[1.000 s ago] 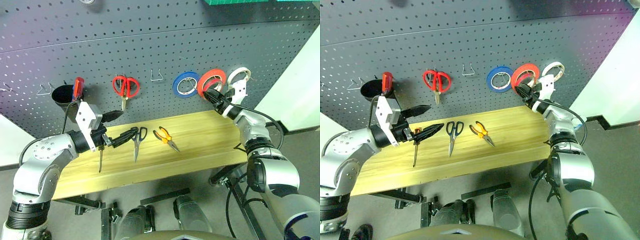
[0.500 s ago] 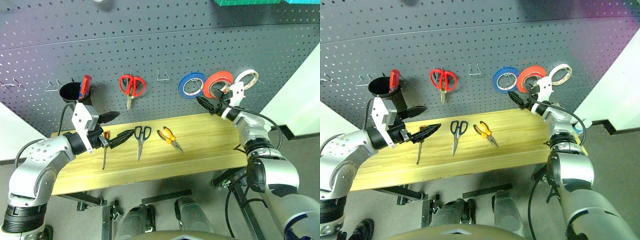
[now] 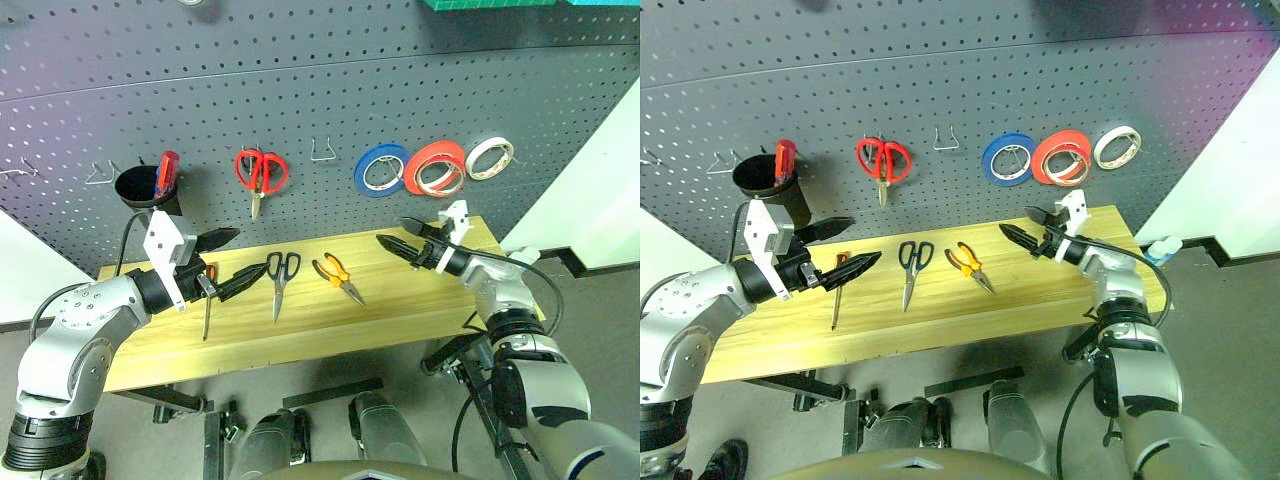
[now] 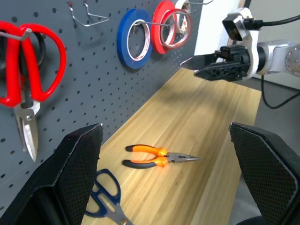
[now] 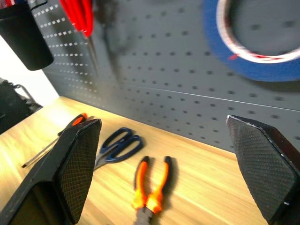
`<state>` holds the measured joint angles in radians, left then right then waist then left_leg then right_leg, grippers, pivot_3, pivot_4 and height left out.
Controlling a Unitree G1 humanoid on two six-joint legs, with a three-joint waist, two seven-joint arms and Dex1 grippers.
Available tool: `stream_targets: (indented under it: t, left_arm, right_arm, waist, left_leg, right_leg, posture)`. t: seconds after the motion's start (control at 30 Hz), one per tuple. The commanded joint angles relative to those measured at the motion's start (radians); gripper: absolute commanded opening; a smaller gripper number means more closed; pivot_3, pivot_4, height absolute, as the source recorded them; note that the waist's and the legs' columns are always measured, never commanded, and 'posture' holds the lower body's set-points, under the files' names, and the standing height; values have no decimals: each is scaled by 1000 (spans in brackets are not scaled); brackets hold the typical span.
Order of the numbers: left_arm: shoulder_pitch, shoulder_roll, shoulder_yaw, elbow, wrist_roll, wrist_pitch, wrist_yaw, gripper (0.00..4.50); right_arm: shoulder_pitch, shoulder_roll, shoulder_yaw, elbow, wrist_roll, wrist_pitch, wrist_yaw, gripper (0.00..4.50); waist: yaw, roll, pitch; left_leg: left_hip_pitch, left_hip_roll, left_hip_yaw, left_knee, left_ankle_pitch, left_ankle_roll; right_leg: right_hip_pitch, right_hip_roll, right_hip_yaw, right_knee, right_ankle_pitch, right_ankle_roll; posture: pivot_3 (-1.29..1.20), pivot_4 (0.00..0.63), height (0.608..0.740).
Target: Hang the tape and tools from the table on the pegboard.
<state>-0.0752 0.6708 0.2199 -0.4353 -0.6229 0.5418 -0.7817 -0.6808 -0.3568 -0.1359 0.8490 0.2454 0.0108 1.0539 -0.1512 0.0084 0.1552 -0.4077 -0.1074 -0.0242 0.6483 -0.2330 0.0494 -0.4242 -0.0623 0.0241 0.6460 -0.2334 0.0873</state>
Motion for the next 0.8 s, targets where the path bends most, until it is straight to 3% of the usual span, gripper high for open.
stream_targets:
  t: [0.03,0.43,0.6,0.8]
  left_arm:
    - [28,17,49,-44,-19,0,8,4500]
    - [108,14,91,-105,-26,5,51,4500]
    - [121,18,102,-123,-36,13,65,4500]
    - [124,10,95,-136,-41,18,79,4500]
  right_arm:
    - [-8,37,79,-50,-92,20,-128,4466]
    - [-112,201,185,-44,-228,235,-515,4466]
    - [-115,232,251,-116,-274,309,-541,4466]
    - [-121,238,277,-182,-286,565,-573,4466]
  waist:
    - [0,-2,2]
    - [34,-3,30]
    - [58,-4,34]
    - [64,-6,43]
  left_leg:
    - [0,0,0,0,0,0]
    - [-1,0,0,-4,0,0]
    - [-1,0,0,-4,0,0]
    - [-1,0,0,-4,0,0]
  right_leg:
    - [0,0,0,0,-2,-3]
    - [-3,0,0,0,-3,-6]
    - [-4,0,-1,-2,-3,-6]
    - [-5,-1,-1,-3,-4,-7]
  posture:
    - [-149,187,740]
    - [-93,210,740]
    - [-81,215,740]
    - [-81,219,740]
